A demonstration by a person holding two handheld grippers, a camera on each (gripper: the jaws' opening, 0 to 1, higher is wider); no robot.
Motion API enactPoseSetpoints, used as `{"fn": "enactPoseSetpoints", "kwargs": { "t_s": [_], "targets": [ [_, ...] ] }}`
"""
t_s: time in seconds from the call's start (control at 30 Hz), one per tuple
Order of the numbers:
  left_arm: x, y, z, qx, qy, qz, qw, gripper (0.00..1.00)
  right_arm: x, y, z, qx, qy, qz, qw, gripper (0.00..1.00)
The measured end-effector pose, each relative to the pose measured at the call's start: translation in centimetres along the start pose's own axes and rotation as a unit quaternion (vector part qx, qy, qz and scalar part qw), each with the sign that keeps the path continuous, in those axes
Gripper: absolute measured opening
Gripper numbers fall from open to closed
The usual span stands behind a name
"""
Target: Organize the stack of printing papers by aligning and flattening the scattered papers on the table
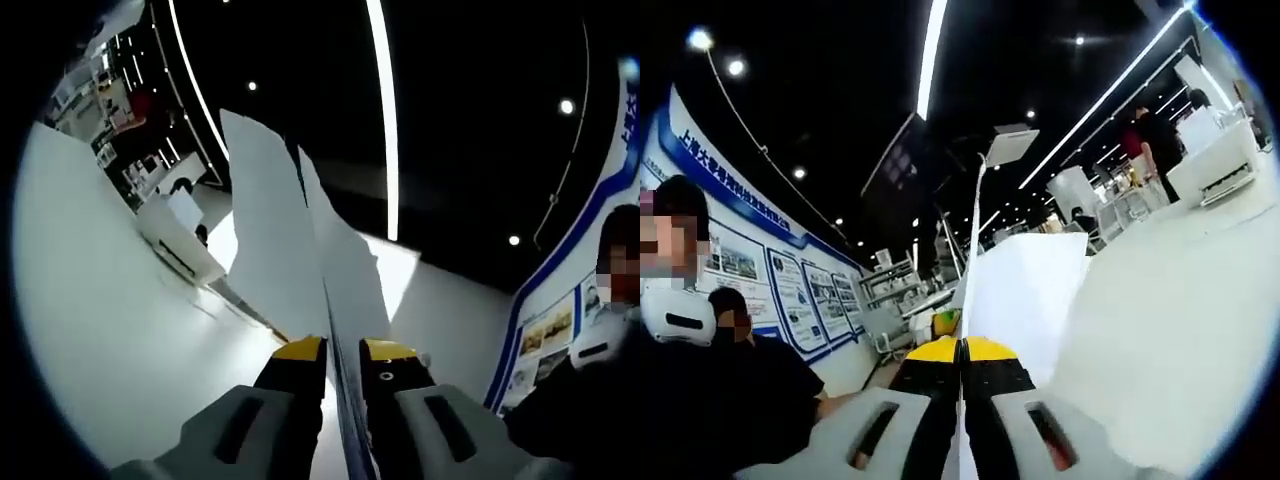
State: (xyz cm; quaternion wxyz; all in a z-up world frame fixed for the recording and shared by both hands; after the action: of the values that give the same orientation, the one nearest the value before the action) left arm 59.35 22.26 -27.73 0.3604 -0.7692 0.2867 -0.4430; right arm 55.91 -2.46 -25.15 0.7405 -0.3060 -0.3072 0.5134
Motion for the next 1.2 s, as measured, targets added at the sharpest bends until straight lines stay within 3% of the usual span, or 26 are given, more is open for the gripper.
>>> {"fn": "enactPoseSetpoints", "kwargs": {
  "t_s": [0.3, 0.47, 0.67, 0.83, 0.93, 1.0, 1.1, 1.2],
  "targets": [
    [-0.2, 0.0, 0.1, 0.015, 0.001, 0.005, 0.9999, 0.14, 0.9, 1.7, -0.4, 0.032, 0.026, -0.016, 0.999, 0.0],
    [-0.2, -0.2, 0.0, 0.039, 0.005, 0.005, 0.9992, 0.07, 0.8, 2.1, -0.8, 0.037, 0.036, -0.016, 0.9985, 0.0],
    [-0.2, -0.6, -0.5, 0.062, 0.011, 0.007, 0.998, 0.06, 0.4, 2.1, -1.4, 0.006, 0.069, 0.0, 0.9976, 0.0],
    [-0.2, -0.9, -0.8, 0.064, 0.009, 0.003, 0.9979, 0.05, -0.7, 0.7, -1.9, -0.013, 0.094, -0.036, 0.9948, 0.13],
    [-0.1, -1.1, -1.2, 0.07, 0.019, 0.0, 0.9974, 0.05, -0.7, -0.1, -2.4, -0.024, 0.11, -0.048, 0.9924, 0.26],
    [0.0, -1.2, -1.5, 0.074, 0.027, -0.002, 0.9969, 0.05, -0.4, -0.4, -2.7, -0.02, 0.108, -0.045, 0.9929, 0.3],
    [0.1, -1.3, -1.9, 0.078, 0.04, -0.006, 0.9961, 0.05, 0.3, -0.5, -3.1, -0.005, 0.101, -0.034, 0.9943, 0.45],
    [0.4, -1.1, -2.2, 0.079, 0.053, 0.001, 0.9954, 0.05, 0.8, -0.9, -3.0, -0.004, 0.079, -0.037, 0.9962, 0.43]
  ]
}}
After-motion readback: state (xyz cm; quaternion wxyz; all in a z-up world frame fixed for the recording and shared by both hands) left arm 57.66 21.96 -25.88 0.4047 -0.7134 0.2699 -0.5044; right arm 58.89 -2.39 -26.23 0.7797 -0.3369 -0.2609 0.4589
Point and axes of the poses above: the point that each gripper's makers call its tool centre point, and the gripper's own axes: x roughly forward along the fingers, z roughly to its left, y roughly out of its underside, the point moved 8 cm from there along -x, roughly backward along the fingers, and after that the axes turned 13 degrees about x, right-handed, at the moved point
